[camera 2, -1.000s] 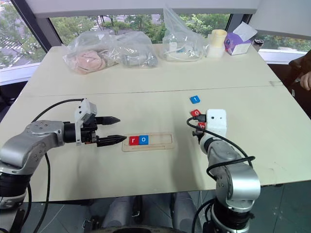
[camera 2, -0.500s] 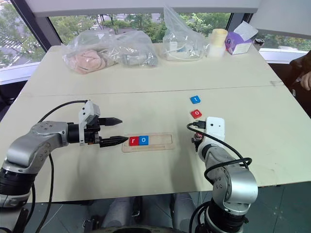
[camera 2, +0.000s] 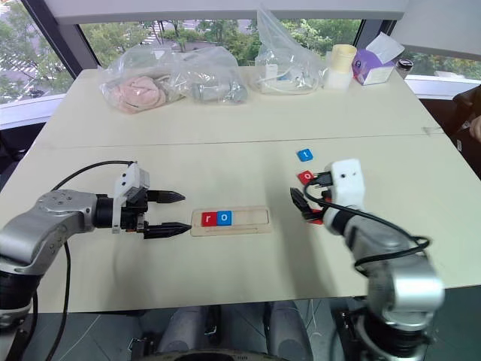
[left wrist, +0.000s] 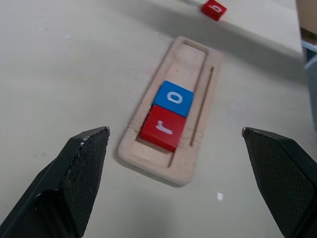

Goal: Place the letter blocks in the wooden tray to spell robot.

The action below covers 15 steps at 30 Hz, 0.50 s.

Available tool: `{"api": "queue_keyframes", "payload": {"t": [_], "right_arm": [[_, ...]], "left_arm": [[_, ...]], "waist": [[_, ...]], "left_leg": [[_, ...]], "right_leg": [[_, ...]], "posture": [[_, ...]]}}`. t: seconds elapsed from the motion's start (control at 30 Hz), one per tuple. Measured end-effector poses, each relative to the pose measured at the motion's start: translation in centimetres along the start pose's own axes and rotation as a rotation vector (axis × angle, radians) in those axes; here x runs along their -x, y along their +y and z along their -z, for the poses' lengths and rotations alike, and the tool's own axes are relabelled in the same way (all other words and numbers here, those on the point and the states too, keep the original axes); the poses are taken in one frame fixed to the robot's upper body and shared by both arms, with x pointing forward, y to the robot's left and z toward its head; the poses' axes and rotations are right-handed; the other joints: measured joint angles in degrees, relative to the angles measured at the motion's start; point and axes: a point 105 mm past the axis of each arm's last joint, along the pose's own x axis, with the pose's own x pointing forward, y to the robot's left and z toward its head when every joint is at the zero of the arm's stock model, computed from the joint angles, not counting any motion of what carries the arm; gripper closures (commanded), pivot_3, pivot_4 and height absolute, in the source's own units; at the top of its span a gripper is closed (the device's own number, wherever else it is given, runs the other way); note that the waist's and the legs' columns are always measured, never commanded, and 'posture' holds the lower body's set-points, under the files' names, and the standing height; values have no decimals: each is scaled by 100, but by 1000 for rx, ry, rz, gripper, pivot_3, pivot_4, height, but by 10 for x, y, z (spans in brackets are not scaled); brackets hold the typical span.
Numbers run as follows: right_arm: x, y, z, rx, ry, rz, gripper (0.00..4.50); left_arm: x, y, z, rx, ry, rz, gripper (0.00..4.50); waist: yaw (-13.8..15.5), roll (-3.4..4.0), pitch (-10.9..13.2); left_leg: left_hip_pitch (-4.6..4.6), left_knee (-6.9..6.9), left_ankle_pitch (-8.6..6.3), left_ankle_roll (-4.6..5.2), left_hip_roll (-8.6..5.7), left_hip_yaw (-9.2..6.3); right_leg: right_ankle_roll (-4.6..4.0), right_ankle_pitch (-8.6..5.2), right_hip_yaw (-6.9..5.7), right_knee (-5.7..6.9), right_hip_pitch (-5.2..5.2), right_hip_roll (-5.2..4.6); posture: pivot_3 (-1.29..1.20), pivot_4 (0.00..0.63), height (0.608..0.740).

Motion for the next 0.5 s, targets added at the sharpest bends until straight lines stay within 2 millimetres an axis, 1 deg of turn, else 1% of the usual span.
{"api": "queue_keyframes", "payload": {"t": [0.03, 0.07, 0.1, 0.13, 0.17, 0.2, 0.27, 0.33, 0.43, 0.5], "right_arm": [[4, 1, 3, 45, 10, -76, 21], [9, 1, 13, 85, 45, -157, 21], [14, -2, 25, 138, 97, -221, 21], [21, -7, 43, 189, 172, -291, 21], [25, -11, 56, 205, 215, -331, 21], [26, -13, 62, 226, 224, -375, 21], [25, -18, 67, 265, 210, -428, 21], [20, -30, 68, 325, 196, -449, 21], [10, -41, 68, 409, 169, -469, 21], [2, -47, 75, 435, 168, -482, 21]], "left_arm": [[1, -1, -2, -11, 3, 14, 0], [2, -3, -5, -29, 13, 31, 0], [3, -7, -7, -49, 26, 55, 0], [5, -12, -8, -75, 50, 86, 0], [6, -15, -9, -89, 64, 107, 0], [6, -18, -10, -99, 69, 124, 0], [4, -24, -13, -123, 74, 155, 0], [2, -29, -13, -140, 82, 182, 0], [3, -30, -14, -144, 86, 182, 0], [3, -31, -13, -141, 88, 181, 0]], "waist": [[5, -1, 0], [8, -3, 2], [11, -2, 3], [8, -4, 3], [7, -5, 3], [-17, -5, 4], [-49, -9, 7], [-37, -11, 8], [-6, -12, 9], [-4, -12, 9]], "left_leg": [[0, -4, 0, 0, -2, -1], [0, -8, 0, 0, -3, -2], [0, -10, 0, 1, -7, -1], [2, -14, 0, 2, -12, -1], [5, -14, 0, 2, -12, -1], [7, -13, 1, 3, -12, 5], [14, -2, 1, 4, -12, 4], [16, 5, 2, 4, -15, 3], [19, 14, 2, 3, -17, -12], [18, 15, 3, 3, -17, -19]], "right_leg": [[4, -4, 0, -1, 0, 0], [2, -9, 0, -1, -1, 1], [4, -15, 0, 0, -2, 1], [8, -23, 1, 0, 3, 0], [10, -25, 1, 0, 5, 0], [11, -25, 7, 2, 1, 1], [10, -23, 13, 17, 1, 9], [0, -15, 13, 21, 1, 11], [-8, -10, 9, 22, 9, 18], [-8, -10, 9, 22, 11, 18]], "posture": [[0, 150, 739], [0, 150, 739], [0, 150, 739], [0, 150, 739], [0, 150, 739], [0, 150, 739], [0, 150, 739], [0, 150, 739], [0, 150, 739], [0, 150, 739]]}}
